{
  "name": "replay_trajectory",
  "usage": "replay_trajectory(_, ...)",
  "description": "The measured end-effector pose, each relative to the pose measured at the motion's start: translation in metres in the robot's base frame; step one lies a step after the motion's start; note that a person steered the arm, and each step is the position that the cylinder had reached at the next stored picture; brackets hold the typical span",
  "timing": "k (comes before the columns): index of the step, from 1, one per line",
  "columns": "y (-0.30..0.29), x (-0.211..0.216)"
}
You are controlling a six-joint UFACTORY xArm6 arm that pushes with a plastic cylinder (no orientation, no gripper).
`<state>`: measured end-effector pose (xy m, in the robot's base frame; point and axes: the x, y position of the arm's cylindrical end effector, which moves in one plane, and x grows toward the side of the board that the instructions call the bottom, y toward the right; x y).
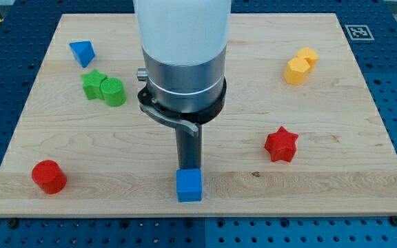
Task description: Move your arm towards red star
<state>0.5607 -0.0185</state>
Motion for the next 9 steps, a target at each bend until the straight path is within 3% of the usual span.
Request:
replay_trajectory(4, 0.0, -0.044)
replay_trajectory(9, 0.0, -0.024)
